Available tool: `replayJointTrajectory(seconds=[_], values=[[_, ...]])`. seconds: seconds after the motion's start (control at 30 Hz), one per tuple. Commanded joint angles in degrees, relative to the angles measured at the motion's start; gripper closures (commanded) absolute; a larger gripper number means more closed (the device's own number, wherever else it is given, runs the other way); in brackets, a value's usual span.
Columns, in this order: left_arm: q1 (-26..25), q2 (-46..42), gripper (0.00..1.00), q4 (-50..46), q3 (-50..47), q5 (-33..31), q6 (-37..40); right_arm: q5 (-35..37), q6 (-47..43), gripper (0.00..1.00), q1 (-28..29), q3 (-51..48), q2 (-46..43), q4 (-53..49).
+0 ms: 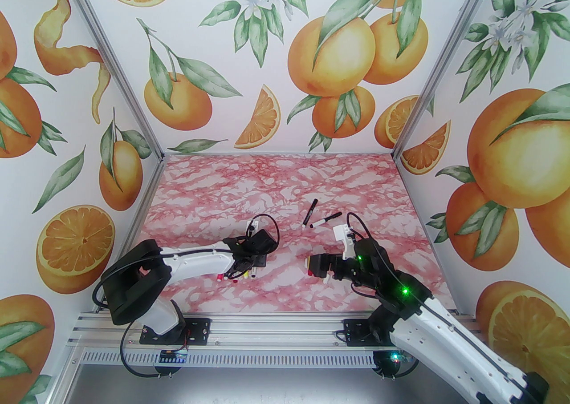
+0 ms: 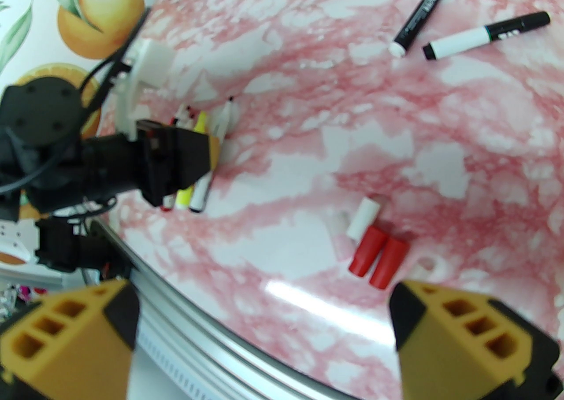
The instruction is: Open the pen caps
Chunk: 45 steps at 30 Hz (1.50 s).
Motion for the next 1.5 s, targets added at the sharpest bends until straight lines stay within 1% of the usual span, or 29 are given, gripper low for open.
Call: replayJointTrajectory(seconds=[0.0, 0.07, 0.1, 0.2, 0.3, 0.37, 0.4, 0.5, 0.57, 0.7, 1.1, 1.23, 1.4, 1.47], values=[[-0.1, -4.4, 0.65, -4.1, 4.2, -3.0, 1.7, 0.9, 0.4, 0.00, 0.3, -0.5, -1.2, 0.4], [0.2, -5.5, 0.65, -4.1, 5.7, -2.4, 4.1, 1.6, 0.1, 0.00, 0.3, -0.2, -2.1, -0.8], [0.4, -5.7, 0.65, -3.5, 6.6, -1.1, 5.8, 2.3, 0.0, 0.00, 0.3, 0.0, -2.6, -1.3], [2.2, -4.5, 0.64, -1.2, 9.3, 5.2, 10.2, 5.5, 0.3, 0.01, 0.3, 0.8, -3.6, -3.0], [3.9, -1.3, 0.60, 2.5, 12.9, 12.8, 15.6, 8.9, 0.9, 0.02, 0.3, 2.1, -4.6, -4.7], [4.8, 1.3, 0.57, 3.1, 15.9, 14.9, 18.0, 11.0, 1.4, 0.01, 0.2, 3.1, -5.4, -5.7], [5.3, 2.9, 0.57, 3.4, 17.6, 17.5, 19.4, 12.4, 1.7, 0.02, 0.3, 3.6, -5.9, -6.4], [6.2, 8.1, 0.55, 2.6, 23.5, 20.5, 22.7, 16.3, 2.7, 0.01, 0.2, 4.9, -7.2, -8.5], [6.3, 11.5, 0.53, 2.0, 27.4, 21.1, 24.6, 18.1, 3.4, 0.01, 0.2, 5.6, -8.1, -9.4], [6.5, 19.7, 0.51, 0.4, 36.4, 22.4, 27.1, 19.2, 4.2, 0.01, 0.2, 6.3, -8.6, -10.3], [7.0, 41.7, 0.50, -5.7, 58.7, 23.0, 28.4, 19.6, 4.2, 0.01, 0.2, 7.7, -7.1, -11.7], [7.5, 45.5, 0.51, -6.7, 62.8, 23.0, 28.5, 19.7, 4.4, 0.01, 0.2, 8.0, -7.6, -12.8], [7.5, 48.7, 0.57, -9.3, 66.5, 21.2, 29.8, 20.1, 4.8, 0.01, 0.1, 7.8, -8.7, -13.6], [7.5, 49.1, 0.58, -9.2, 66.7, 21.0, 30.0, 20.1, 4.9, 0.01, 0.2, 7.6, -8.6, -13.6]])
